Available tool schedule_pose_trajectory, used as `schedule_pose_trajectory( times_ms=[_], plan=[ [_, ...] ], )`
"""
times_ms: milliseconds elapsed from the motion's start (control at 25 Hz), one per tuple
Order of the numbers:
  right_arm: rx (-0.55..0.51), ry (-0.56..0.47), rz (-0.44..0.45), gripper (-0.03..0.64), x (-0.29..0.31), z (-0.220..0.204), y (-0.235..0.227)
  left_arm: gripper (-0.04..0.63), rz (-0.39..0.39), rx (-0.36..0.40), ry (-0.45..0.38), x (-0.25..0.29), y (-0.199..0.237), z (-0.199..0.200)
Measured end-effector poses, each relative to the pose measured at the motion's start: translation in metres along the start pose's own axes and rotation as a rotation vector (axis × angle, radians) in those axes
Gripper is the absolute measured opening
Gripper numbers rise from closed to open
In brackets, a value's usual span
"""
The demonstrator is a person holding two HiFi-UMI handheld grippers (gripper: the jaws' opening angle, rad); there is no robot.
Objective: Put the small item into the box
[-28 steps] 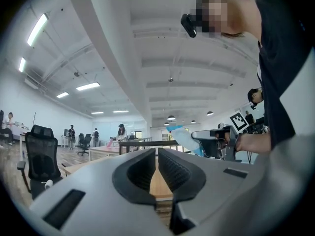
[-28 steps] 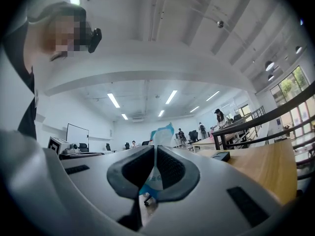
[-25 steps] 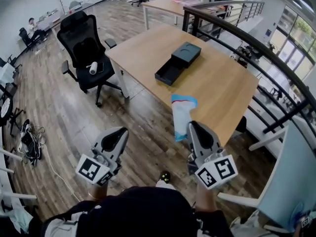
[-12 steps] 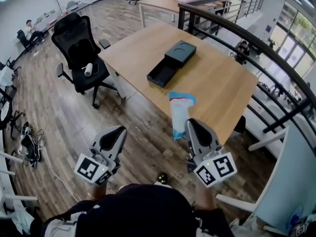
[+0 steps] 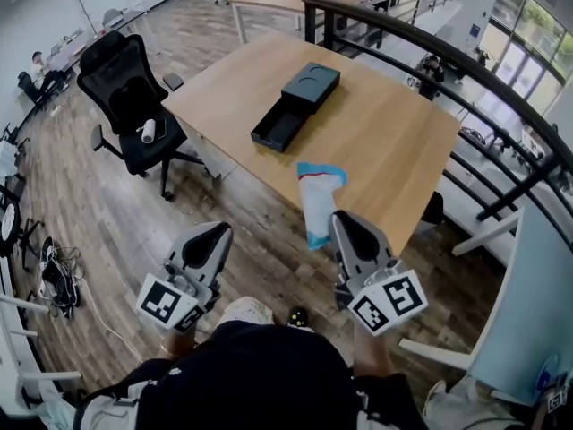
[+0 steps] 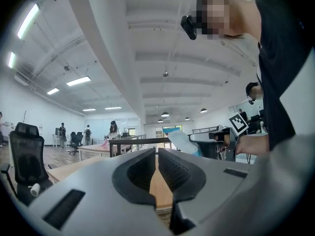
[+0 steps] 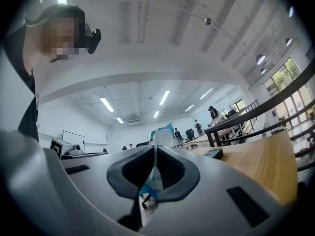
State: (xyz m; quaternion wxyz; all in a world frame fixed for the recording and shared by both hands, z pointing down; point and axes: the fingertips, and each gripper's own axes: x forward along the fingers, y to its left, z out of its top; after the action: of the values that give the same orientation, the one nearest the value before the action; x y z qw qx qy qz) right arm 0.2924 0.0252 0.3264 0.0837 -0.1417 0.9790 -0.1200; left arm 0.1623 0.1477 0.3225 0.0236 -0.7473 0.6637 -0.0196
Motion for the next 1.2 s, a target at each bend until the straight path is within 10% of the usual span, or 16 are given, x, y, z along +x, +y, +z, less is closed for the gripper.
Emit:
schedule_pose_trajectory(
  times_ms=[1200],
  plan=[
    [-0.111, -0.033, -0.304, 0.031, 0.118, 0.009, -0.055, 0.025, -0.308, -0.09, -0.077, 0.127, 0.149, -0.022]
  ],
)
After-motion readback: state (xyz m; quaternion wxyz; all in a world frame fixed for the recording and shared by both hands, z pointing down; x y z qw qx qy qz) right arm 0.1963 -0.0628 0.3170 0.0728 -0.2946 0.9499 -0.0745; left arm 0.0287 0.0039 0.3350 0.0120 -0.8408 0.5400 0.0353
